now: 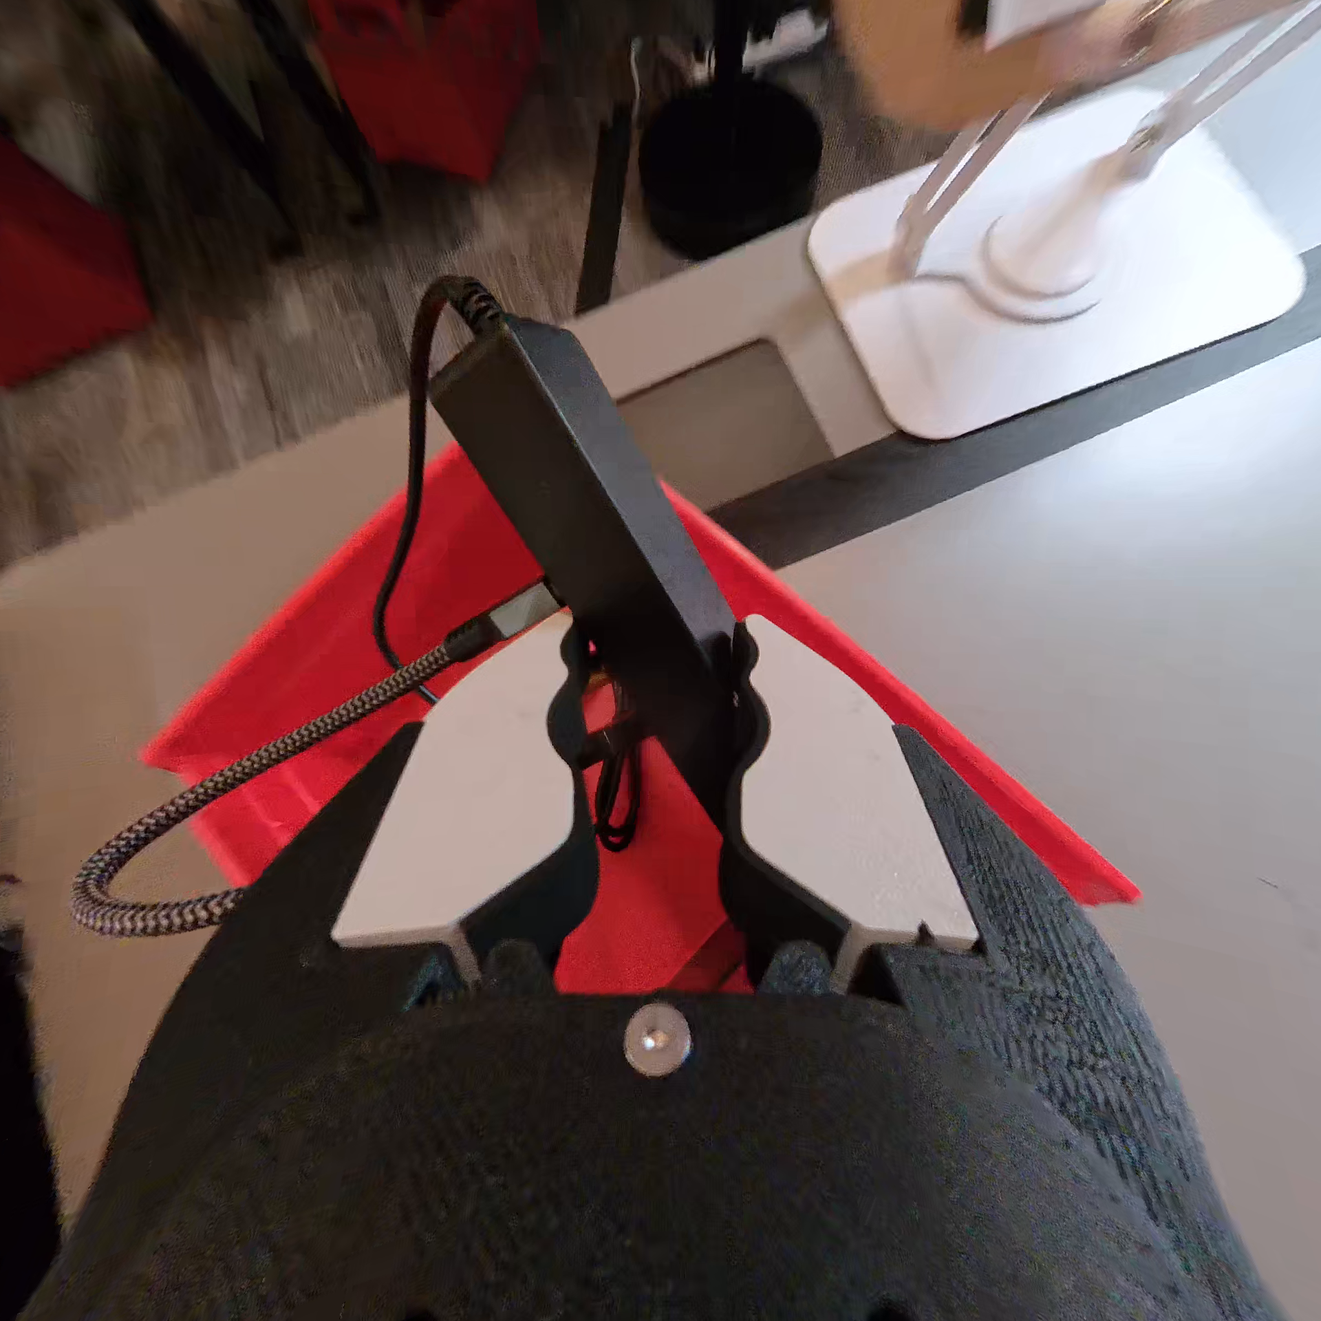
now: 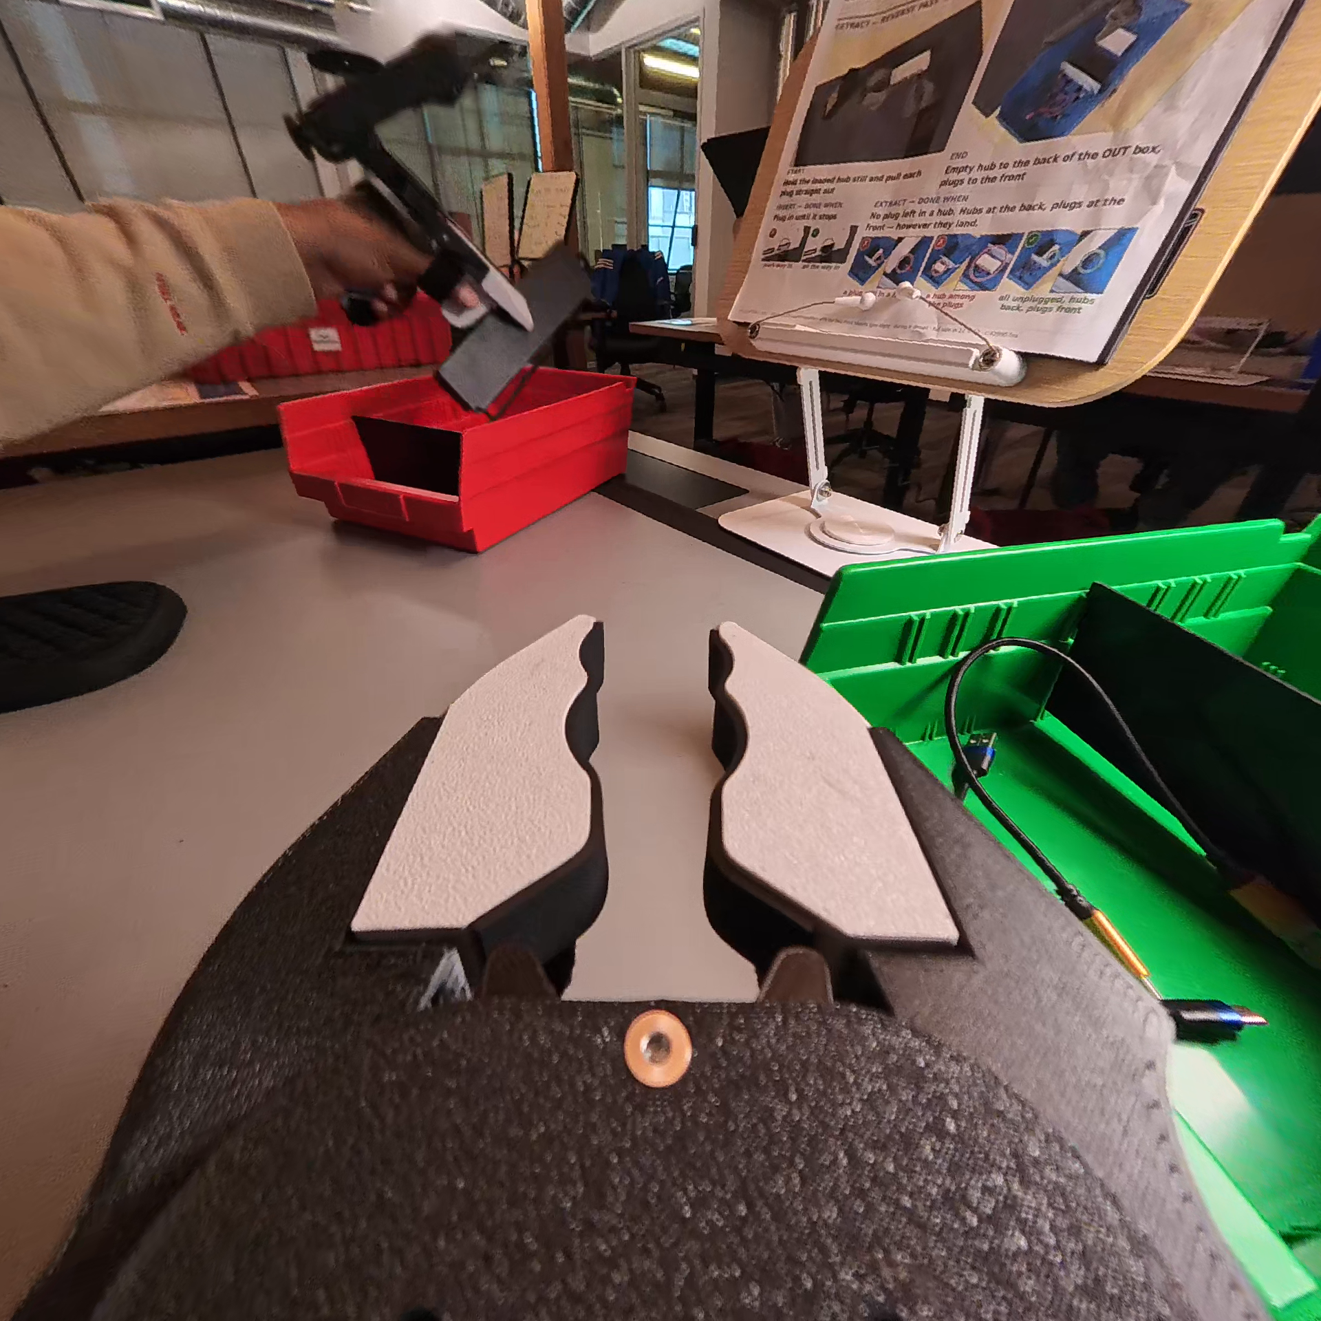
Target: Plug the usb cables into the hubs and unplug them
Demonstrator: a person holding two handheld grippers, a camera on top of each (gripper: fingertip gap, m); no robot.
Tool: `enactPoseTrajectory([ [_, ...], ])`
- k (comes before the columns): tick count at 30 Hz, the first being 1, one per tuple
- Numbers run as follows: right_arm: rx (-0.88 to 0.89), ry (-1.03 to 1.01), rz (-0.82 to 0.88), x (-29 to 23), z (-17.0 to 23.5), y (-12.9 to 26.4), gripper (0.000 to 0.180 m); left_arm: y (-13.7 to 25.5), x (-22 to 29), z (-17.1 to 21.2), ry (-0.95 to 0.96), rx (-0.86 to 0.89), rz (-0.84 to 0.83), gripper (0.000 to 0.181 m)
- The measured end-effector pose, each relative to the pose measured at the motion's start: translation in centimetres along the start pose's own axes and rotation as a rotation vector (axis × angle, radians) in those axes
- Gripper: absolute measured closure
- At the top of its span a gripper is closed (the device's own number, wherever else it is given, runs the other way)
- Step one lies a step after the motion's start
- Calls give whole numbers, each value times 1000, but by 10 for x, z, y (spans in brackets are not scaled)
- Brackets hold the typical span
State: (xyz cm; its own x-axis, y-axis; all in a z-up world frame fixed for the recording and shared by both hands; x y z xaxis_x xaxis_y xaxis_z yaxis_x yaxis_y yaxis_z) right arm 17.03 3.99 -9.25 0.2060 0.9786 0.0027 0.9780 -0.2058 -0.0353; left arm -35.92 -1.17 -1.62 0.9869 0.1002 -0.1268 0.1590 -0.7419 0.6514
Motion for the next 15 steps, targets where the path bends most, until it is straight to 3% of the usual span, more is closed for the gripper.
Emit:
enactPoseTrajectory([
  [7, -14, 4, -7, 2, 5, -2, 145, 98, 48, -40, -210, 312, 37, 145],
  [15, -8, 75, -82, -21, -13, -21, 141, 182, 110, -50, -344, 652, 94, 146],
])
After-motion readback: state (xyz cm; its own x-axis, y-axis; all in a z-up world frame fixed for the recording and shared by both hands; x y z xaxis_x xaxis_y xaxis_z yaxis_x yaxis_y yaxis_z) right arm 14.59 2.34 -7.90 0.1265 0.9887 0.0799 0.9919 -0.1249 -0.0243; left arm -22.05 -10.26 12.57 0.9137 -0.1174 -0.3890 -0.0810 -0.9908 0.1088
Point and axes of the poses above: each gripper's, where its closed fingertips meet, y back along the fingers, z out of its underside, x = y × z across the jaws, the point moved 7 cm from there along y, back along the fingers, and after that the axes turned 4 degrees about x, right-handed, at the moved point
